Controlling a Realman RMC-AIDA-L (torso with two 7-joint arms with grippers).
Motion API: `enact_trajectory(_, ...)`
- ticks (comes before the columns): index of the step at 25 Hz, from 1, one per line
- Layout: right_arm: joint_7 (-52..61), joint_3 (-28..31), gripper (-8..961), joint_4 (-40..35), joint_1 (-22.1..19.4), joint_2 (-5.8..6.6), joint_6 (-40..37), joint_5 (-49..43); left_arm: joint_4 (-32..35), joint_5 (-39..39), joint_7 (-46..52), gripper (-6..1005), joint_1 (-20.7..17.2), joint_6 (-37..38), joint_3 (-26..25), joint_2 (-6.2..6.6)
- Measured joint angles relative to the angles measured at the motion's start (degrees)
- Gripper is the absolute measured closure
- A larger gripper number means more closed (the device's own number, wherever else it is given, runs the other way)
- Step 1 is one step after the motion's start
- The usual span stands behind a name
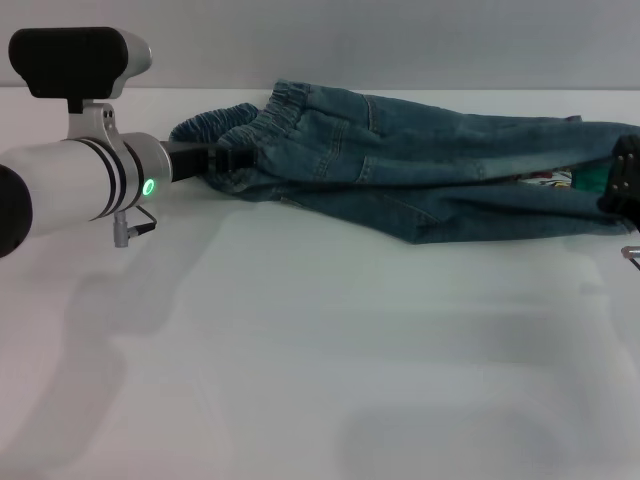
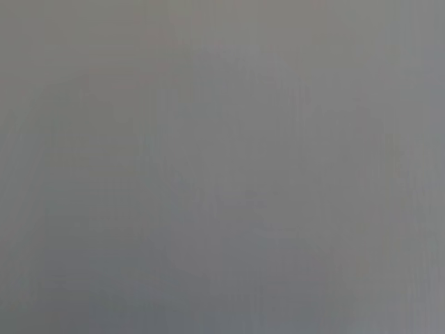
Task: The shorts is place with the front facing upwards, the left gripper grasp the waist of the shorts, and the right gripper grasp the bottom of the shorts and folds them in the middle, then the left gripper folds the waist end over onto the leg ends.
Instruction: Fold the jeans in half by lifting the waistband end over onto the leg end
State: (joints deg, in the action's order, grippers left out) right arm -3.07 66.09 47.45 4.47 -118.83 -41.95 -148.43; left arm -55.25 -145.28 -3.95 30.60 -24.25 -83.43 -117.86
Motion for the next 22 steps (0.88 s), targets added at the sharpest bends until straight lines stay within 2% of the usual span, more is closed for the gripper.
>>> enact_trajectory(10, 0.0, 0.0, 954, 0.14, -0.2, 0.0, 0.03, 0.0, 3.26, 2.75, 0.0, 240, 2.54, -0.94, 0.12, -0.09)
enact_trajectory(16, 0.0, 0.0, 955, 0.41, -0.63, 0.0, -0.14, 0.0, 1.98, 3.64, -0.97, 309, 0.2, 2.38, 1.22, -0.14)
enact_trajectory(22, 0.0, 0.0, 955, 0.47, -0.74, 0.0, -0.17, 0.0, -0.19, 3.66, -1.24, 568, -1.61, 2.64, 1.24, -0.17)
